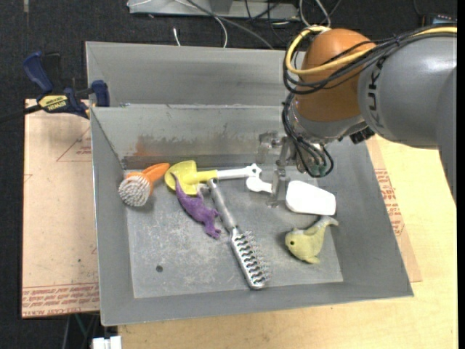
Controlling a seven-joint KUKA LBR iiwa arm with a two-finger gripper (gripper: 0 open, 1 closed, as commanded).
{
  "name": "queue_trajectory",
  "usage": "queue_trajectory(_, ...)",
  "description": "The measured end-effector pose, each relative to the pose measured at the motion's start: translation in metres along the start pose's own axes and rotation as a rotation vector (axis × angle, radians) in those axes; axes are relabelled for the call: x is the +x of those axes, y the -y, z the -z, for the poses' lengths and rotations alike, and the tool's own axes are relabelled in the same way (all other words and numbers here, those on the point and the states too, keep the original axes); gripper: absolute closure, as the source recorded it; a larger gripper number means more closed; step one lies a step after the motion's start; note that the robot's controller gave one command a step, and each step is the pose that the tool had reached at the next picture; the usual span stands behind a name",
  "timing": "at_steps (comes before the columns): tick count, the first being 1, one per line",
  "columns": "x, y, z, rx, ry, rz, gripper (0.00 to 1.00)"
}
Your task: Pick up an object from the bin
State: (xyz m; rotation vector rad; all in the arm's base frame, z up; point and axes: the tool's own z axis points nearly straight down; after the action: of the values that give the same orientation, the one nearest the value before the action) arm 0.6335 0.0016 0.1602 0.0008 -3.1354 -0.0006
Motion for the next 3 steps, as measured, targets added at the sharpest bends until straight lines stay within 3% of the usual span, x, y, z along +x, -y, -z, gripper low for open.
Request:
queue_trajectory(1, -0.002, 0.0, 0.004, 0.0, 0.008, 0.0, 0.0)
queue_trajectory(2, 0.006, 0.067, -0.091, -0.001, 0.005, -0.122, 0.0)
queue_trajectory(3, 0.005, 0.079, -0.026, -0.003, 0.024, -0.084, 0.0)
